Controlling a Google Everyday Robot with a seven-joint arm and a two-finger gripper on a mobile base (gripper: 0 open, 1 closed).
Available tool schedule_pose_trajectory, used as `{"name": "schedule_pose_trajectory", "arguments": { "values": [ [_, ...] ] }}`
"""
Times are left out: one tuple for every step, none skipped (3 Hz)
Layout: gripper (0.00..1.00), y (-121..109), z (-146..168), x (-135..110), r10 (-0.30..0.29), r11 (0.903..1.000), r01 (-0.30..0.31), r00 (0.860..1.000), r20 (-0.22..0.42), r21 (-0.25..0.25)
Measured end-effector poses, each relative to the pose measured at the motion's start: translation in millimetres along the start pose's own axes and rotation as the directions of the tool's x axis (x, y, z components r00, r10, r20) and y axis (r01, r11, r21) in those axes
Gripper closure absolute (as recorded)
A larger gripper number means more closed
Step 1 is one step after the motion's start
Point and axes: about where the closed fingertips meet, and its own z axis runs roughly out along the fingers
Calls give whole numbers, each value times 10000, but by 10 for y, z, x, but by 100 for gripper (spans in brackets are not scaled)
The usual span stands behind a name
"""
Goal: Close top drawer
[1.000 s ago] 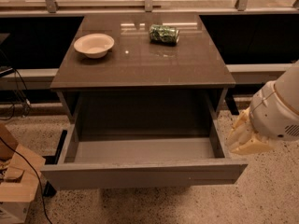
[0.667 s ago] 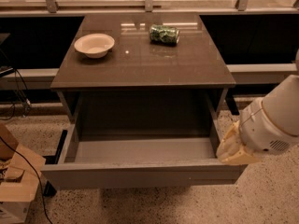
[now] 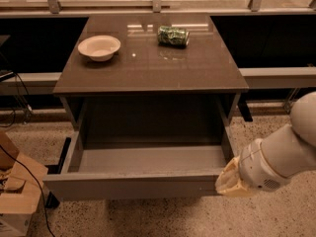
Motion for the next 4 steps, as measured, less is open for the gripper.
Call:
{"name": "schedule_pose_trajectory", "arguments": {
  "values": [
    [100,-60,364,105,162,9994,-150,9991,401,-299],
    [100,-202,739,195,439,9974,-401,9970,637,-595],
    [100,-371,1032,309,875,9925,-801,9930,790,-920],
    [100,-362,1031,311,875,9925,-801,9930,790,-920]
  ]
}}
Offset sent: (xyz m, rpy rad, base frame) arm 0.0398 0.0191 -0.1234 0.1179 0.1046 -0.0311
